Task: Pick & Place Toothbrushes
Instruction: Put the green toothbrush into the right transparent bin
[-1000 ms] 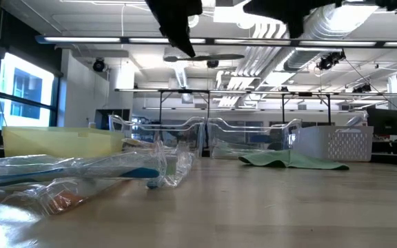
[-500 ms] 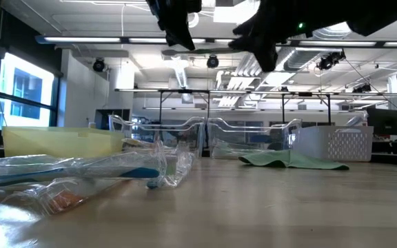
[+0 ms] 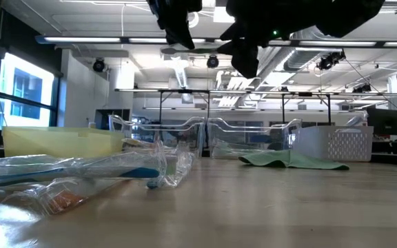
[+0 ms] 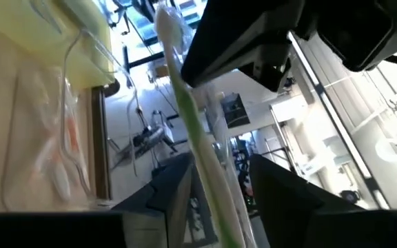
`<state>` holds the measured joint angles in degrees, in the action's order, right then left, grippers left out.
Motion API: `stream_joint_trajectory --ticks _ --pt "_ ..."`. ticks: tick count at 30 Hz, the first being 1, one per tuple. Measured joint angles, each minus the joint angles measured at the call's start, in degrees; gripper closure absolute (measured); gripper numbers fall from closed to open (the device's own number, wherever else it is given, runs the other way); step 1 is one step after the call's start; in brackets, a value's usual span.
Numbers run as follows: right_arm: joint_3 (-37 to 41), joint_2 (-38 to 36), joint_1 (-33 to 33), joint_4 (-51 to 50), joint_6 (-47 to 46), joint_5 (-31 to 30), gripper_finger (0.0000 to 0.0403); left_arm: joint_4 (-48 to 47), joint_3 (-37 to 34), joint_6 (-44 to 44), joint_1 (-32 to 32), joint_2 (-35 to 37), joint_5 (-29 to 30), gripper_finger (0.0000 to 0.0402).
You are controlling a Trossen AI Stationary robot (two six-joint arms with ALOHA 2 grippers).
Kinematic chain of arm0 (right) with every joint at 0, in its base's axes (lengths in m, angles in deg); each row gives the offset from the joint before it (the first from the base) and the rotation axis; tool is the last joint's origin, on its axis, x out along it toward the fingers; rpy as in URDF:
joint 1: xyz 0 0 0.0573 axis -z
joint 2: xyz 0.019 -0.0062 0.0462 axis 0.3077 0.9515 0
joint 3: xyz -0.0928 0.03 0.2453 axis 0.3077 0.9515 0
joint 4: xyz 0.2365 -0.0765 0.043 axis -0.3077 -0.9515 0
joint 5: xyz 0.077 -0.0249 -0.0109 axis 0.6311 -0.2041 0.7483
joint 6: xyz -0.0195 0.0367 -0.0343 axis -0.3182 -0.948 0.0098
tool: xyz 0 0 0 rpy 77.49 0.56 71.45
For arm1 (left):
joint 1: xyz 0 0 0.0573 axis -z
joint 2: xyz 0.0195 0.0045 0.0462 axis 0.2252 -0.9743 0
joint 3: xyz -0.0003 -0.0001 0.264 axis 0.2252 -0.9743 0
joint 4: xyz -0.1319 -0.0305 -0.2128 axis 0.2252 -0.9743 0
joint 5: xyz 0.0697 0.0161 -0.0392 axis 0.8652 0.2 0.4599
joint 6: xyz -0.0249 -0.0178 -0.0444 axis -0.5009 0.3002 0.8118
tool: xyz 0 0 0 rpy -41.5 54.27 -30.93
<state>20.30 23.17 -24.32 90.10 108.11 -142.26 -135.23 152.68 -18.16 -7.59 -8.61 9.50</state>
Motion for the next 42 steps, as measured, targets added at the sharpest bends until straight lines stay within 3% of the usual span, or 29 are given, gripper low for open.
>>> stream_joint_trajectory --ticks 15,27,33,39,42 --pt "0.0 0.0 0.1 -1.1 -0.3 -2.4 0.0391 -0.1 0.0 -0.2 0.0 0.0 -3.1 0.0402" --pt "0.0 0.0 0.0 -1.1 -0.4 -3.6 0.0399 -0.8 0.0 -1.4 0.0 0.0 -3.2 0.0402" --pt "0.0 0.0 -1.8 -1.4 0.1 -3.6 0.037 -2.2 0.0 -1.5 0.0 0.0 -3.2 0.0402" --pt "0.0 0.0 -3.7 -2.0 -0.4 -3.4 0.0287 -2.1 0.0 -1.9 0.0 0.0 -3.4 0.0402" --pt "0.0 0.0 -2.9 -3.6 -0.4 -3.3 0.0252 -2.0 0.0 -1.8 0.0 0.0 -6.3 0.0402"
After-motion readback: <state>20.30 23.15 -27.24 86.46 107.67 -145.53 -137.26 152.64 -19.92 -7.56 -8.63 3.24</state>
